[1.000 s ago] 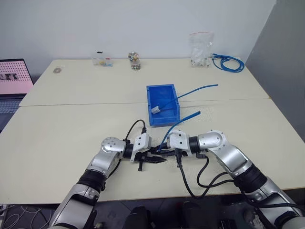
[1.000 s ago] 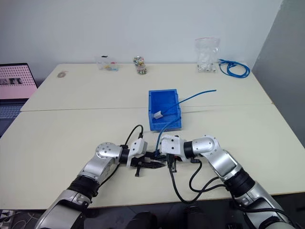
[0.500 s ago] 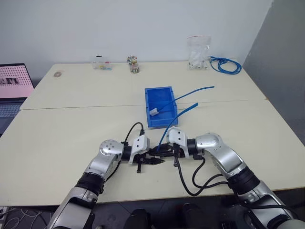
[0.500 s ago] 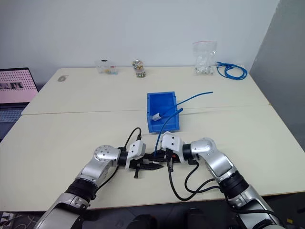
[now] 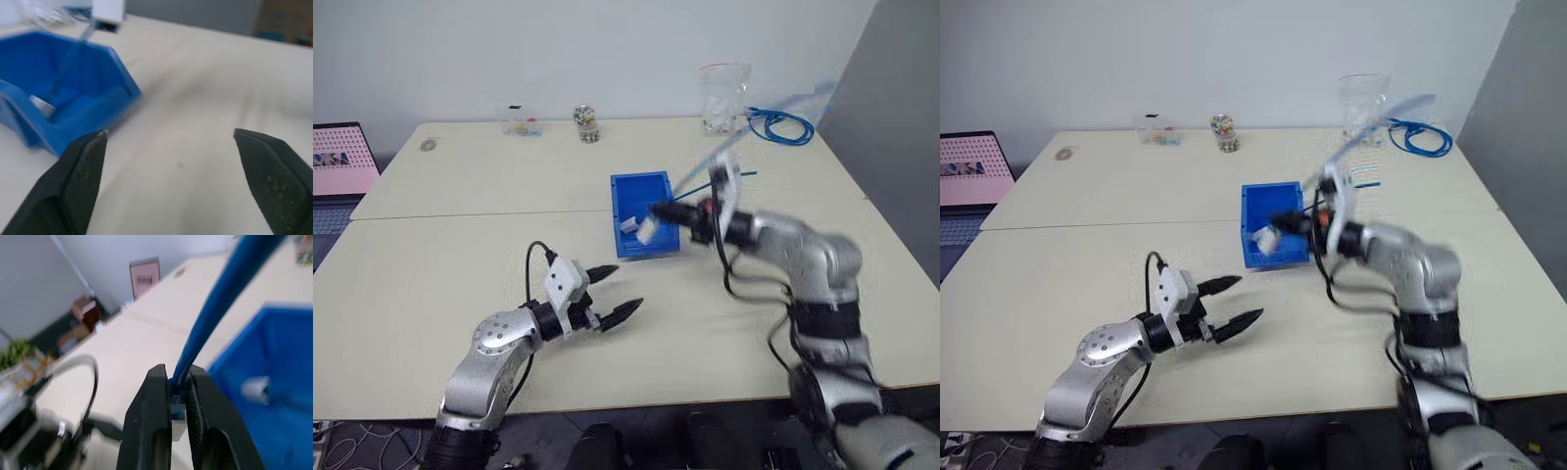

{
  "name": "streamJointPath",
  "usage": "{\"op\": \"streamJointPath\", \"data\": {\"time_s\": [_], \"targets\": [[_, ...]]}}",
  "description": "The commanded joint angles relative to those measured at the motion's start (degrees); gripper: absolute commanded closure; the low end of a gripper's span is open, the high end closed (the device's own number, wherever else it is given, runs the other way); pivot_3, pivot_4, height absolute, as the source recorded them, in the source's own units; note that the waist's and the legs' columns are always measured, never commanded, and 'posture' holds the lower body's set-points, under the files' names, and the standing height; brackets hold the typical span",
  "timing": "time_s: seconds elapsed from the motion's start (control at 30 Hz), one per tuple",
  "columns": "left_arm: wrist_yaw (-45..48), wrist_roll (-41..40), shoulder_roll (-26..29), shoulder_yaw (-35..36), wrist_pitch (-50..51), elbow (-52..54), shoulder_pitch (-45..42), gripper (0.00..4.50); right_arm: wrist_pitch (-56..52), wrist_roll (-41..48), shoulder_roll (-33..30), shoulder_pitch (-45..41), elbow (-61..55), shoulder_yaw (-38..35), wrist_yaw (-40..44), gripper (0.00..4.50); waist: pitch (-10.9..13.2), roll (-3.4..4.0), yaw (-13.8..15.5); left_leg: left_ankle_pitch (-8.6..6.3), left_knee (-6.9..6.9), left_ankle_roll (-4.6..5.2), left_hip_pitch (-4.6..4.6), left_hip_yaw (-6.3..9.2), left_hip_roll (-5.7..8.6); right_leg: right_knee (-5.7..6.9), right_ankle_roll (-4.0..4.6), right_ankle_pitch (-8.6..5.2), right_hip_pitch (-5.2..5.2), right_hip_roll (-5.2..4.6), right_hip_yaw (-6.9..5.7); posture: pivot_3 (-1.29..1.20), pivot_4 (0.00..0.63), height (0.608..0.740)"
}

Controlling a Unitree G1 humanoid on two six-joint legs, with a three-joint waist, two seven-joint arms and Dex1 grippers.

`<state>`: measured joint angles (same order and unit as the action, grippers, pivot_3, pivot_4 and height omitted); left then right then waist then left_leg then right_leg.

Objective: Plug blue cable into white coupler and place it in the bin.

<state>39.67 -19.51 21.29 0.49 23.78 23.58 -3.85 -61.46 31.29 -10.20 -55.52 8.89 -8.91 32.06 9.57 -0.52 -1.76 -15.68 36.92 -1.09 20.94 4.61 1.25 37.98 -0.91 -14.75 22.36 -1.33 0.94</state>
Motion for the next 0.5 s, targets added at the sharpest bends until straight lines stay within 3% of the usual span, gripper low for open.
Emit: {"op": "streamJointPath", "data": {"time_s": [0.03, 0.17, 0.2, 0.3, 0.33, 0.37, 0.5], "targets": [[-6.81, -0.57, -1.75, 1.13, 3.36, 6.53, 1.83, 0.01, 6.46, -4.72, -1.52, -7.70, 18.65, 0.83, -0.48, 4.36, 0.00, -0.01, 0.13, 0.00, -0.01, 0.00, 0.00, -0.01, 0.02, -0.02, 0.01, 0.00, -0.02, 0.00, -0.02, 0.00, 0.150, 0.740], [-11.91, 0.07, -4.32, 0.76, 3.58, 9.66, 6.16, 0.01, 15.44, -9.86, -2.45, -15.46, 37.51, 2.59, 0.80, 4.36, 0.04, -0.02, -0.03, 0.00, 0.00, 0.00, 0.05, -0.32, 0.11, -0.13, 0.03, 0.01, 0.00, -0.02, 0.08, 0.00, 0.150, 0.740], [-12.75, -0.10, -4.74, 0.76, 3.78, 10.29, 6.86, 0.00, 16.56, -10.31, -2.46, -16.67, 40.26, 2.43, 1.16, 3.67, 0.05, -0.03, 0.00, 0.00, 0.00, 0.00, 0.09, -0.41, 0.12, -0.17, 0.02, 0.01, 0.04, -0.03, 0.10, 0.00, 0.150, 0.740], [-14.38, 0.01, -5.35, -0.20, 4.15, 11.20, 8.34, 0.00, 20.04, -12.29, -3.12, -19.22, 46.06, 3.12, 3.49, 3.22, 0.04, -0.04, -0.03, -0.01, 0.00, 0.00, 0.26, -0.39, 0.09, -0.22, 0.01, 0.01, 0.20, -0.07, 0.13, 0.00, 0.150, 0.740], [-14.80, 0.01, -5.48, -0.52, 4.38, 11.02, 8.31, 0.00, 21.36, -13.25, -3.64, -19.94, 47.64, 3.60, 4.30, 2.79, 0.04, -0.04, 0.01, 0.00, 0.08, -0.01, 0.78, -0.38, 0.07, -0.03, 0.02, 0.02, 0.77, -0.06, 0.13, 0.00, 0.150, 0.740], [-15.38, -0.19, -5.81, -0.57, 4.70, 10.56, 7.78, 0.00, 21.84, -13.86, -4.26, -20.47, 48.36, 3.94, 5.19, 2.76, 0.05, -0.03, 0.03, 0.01, 0.10, -0.02, 0.99, -0.33, 0.05, 0.05, 0.04, 0.03, 0.98, -0.06, 0.13, 0.00, 0.150, 0.740], [-17.15, -0.95, -6.79, -0.10, 5.85, 8.91, 5.60, 0.00, 21.82, -15.21, -6.28, -21.03, 47.23, 4.46, 7.37, 1.88, 0.05, -0.03, 0.15, 0.01, 0.10, -0.02, 1.00, -0.29, 0.05, 0.04, 0.05, 0.04, 0.97, -0.06, 0.10, 0.00, 0.150, 0.740]]}}
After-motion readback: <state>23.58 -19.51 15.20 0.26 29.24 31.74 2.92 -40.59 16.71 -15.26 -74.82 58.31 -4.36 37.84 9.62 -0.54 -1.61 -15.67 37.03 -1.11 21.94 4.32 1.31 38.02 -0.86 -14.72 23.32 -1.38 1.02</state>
